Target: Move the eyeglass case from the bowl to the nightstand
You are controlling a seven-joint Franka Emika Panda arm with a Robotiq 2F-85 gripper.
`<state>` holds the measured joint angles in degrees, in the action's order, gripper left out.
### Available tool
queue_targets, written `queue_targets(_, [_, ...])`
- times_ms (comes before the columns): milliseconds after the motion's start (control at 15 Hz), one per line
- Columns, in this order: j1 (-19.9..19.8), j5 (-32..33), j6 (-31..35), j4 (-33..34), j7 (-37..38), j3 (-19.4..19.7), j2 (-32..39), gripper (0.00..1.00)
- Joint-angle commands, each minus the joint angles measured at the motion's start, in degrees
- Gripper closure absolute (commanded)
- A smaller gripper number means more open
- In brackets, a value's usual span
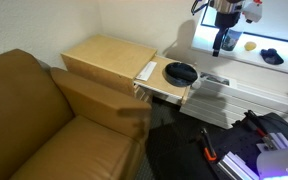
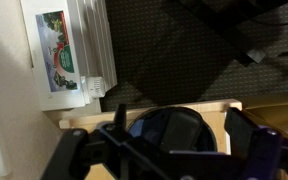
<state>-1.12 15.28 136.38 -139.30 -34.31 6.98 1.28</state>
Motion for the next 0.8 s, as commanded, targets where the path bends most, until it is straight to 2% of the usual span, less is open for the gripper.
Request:
queue_targets(0, [-1.15, 0.01, -0.19, 0.13, 0.03, -1.2, -0.25, 0.0])
queue_targets(200, [-0.76, -1.67, -0.47, 1.16, 0.2, -1.52, 0.61, 0.0])
queue_targets(400, [0.86, -17.99, 5.41, 3.88, -7.79, -4.87, 6.83, 0.0])
queue_targets(467, [-0.77, -23.28, 6.0, 5.35, -9.84, -8.17, 8.73, 0.0])
queue_targets(600, [-0.08, -33.56, 5.26, 9.49, -13.39, -10.91, 13.25, 0.0])
queue_targets(733, [-0.76, -37.24, 2.76, 13.09, -12.53, -13.54, 17.23, 0.0])
